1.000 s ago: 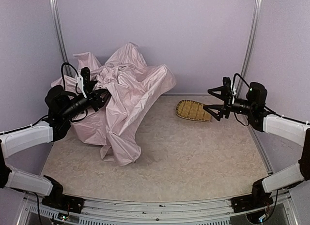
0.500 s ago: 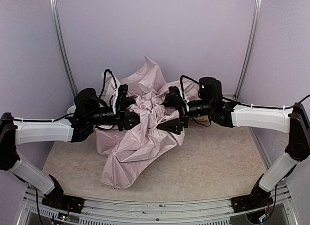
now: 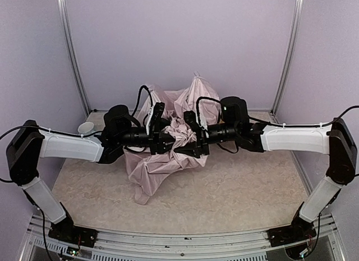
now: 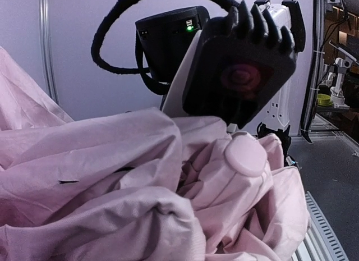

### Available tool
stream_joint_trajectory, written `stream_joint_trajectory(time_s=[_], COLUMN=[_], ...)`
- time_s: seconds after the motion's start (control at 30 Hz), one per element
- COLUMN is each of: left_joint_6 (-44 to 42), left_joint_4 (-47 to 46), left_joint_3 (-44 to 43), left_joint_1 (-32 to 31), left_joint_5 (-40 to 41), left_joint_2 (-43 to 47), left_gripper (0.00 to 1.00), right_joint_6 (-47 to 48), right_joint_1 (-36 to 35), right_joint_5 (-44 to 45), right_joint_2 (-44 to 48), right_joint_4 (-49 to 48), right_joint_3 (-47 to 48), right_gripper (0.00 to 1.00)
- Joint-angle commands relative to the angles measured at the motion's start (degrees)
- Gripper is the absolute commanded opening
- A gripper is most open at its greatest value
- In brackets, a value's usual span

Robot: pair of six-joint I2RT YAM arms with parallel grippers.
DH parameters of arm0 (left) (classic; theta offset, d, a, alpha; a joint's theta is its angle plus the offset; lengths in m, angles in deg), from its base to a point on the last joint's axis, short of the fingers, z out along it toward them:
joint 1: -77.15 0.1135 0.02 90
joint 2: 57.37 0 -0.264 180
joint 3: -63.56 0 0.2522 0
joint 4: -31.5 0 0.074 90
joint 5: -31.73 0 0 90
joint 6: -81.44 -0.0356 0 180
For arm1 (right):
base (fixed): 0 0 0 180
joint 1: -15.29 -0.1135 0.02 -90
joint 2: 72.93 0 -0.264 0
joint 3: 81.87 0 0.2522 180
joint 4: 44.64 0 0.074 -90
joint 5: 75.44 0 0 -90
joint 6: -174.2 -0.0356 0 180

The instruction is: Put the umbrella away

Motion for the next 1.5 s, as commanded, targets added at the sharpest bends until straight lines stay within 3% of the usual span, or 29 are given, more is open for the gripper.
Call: stream_joint_trajectory(time_s=[0.0,0.2,0.43,0.67,0.77,0.93,1.0,1.07,1.23,1.33,1.47], left_joint_6=[2.5,3.5,-6.7,-14.4,-20.2,-30.3,-31.9,-31.2,-23.5,-19.0,-14.7], left_joint_4=[-4.3,1.4,13.3,23.3,29.8,40.8,38.9,33.9,20.4,17.7,11.1], left_joint_3=[-0.9,-1.5,-1.0,1.8,5.2,10.5,13.4,16.6,18.8,15.8,14.8], left_joint_1=[-0.8,2.9,4.5,5.4,6.7,8.6,8.6,9.5,13.9,13.9,13.3], left_joint_5=[0.4,4.1,7.8,11.8,15.2,8.0,5.1,7.2,4.2,2.1,1.9], left_joint_2=[-1.4,-0.1,9.2,23.3,31.0,34.8,33.6,30.9,18.2,10.4,6.0], left_gripper=[0.53,0.65,0.8,0.87,0.94,0.99,0.99,0.99,0.99,0.99,0.99], right_joint_6=[-1.5,-9.3,-13.5,-15.8,-16.2,-14.7,-14.3,-14.7,-18.3,-18.0,-10.8], right_joint_1=[1.0,4.1,6.6,9.6,11.6,13.3,13.4,13.4,13.2,12.3,8.9], right_joint_5=[2.9,-2.8,-5.0,-6.9,-8.0,-7.7,-7.8,-9.3,-10.7,-7.1,2.9], right_joint_2=[-2.7,-3.6,-1.3,2.0,3.8,5.9,6.2,6.2,3.9,1.6,-2.1], right_joint_4=[-0.8,-6.3,-11.8,-14.4,-14.0,-10.8,-9.6,-9.6,-10.7,-6.7,5.2], right_joint_3=[-2.3,-4.2,-7.4,-8.6,-8.7,-7.7,-7.0,-6.6,-6.3,-5.0,0.2], right_gripper=[0.63,0.45,0.34,0.29,0.29,0.28,0.27,0.26,0.23,0.29,0.37])
